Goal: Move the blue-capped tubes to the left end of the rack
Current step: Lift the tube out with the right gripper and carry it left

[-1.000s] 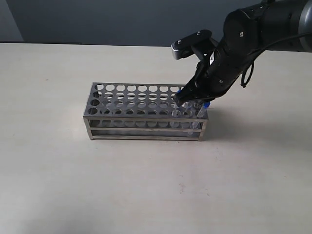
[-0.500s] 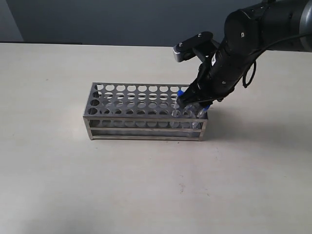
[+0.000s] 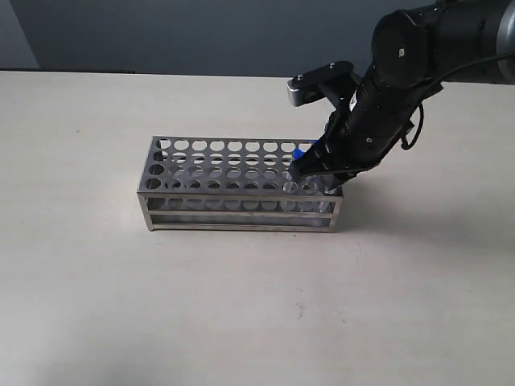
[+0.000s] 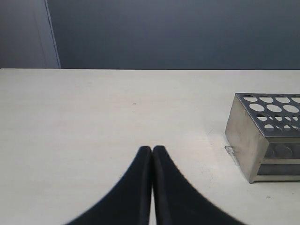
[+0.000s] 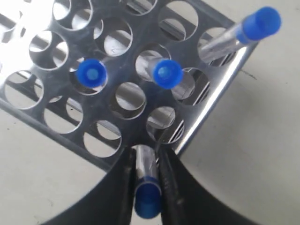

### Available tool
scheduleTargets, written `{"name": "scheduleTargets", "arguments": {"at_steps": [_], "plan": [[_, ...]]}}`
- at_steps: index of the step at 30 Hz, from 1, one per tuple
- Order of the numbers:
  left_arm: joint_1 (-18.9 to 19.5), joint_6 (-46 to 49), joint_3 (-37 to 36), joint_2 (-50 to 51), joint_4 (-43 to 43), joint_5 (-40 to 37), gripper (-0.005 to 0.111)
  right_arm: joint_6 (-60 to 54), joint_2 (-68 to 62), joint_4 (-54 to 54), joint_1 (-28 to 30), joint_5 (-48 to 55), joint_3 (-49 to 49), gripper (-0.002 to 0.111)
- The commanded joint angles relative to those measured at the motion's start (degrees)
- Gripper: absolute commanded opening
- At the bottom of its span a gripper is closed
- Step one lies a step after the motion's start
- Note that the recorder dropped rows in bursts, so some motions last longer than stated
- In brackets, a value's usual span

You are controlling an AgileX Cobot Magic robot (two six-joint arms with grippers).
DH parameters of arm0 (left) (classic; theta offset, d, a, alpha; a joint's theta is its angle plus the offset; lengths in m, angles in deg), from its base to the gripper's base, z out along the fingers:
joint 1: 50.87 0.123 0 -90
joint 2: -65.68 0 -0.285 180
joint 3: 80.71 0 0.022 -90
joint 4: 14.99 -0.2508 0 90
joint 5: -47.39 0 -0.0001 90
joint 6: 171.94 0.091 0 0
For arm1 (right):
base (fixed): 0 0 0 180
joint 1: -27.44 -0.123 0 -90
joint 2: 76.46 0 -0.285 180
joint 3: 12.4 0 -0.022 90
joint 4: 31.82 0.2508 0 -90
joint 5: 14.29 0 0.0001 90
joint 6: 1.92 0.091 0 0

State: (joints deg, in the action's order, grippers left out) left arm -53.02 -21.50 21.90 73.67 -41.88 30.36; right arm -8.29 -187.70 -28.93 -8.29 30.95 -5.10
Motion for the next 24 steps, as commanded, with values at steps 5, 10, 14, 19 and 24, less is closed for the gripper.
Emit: {"name": "scheduleTargets", "arguments": {"at_steps": [5, 10, 14, 19, 24], "plan": [[-0.4, 0.0, 0.2, -0.2, 0.1, 0.5, 0.001, 0.0, 5.2, -1.5, 0.3, 0.5, -0.2, -0.001], [-0.4, 0.0, 0.2, -0.2, 0.1, 0.5, 0.001, -0.1, 10.8, -0.1, 0.3, 2.1, -2.0, -0.001], [-0.4, 0.0, 0.2, -0.2, 0.1, 0.4, 0.001, -1.2, 11.2, 1.8, 0.3, 7.2, -5.6, -0.001], [-0.4, 0.0, 0.2, -0.2, 0.1, 0.4, 0.001, -3.9, 10.9, 3.5, -1.7, 7.2, -10.5, -0.001], [-0.4, 0.0, 0.2, -0.2, 0.1, 0.4, 0.001, -8.6, 3.6, 6.6, -7.8, 6.5, -19.5, -0.001]]}}
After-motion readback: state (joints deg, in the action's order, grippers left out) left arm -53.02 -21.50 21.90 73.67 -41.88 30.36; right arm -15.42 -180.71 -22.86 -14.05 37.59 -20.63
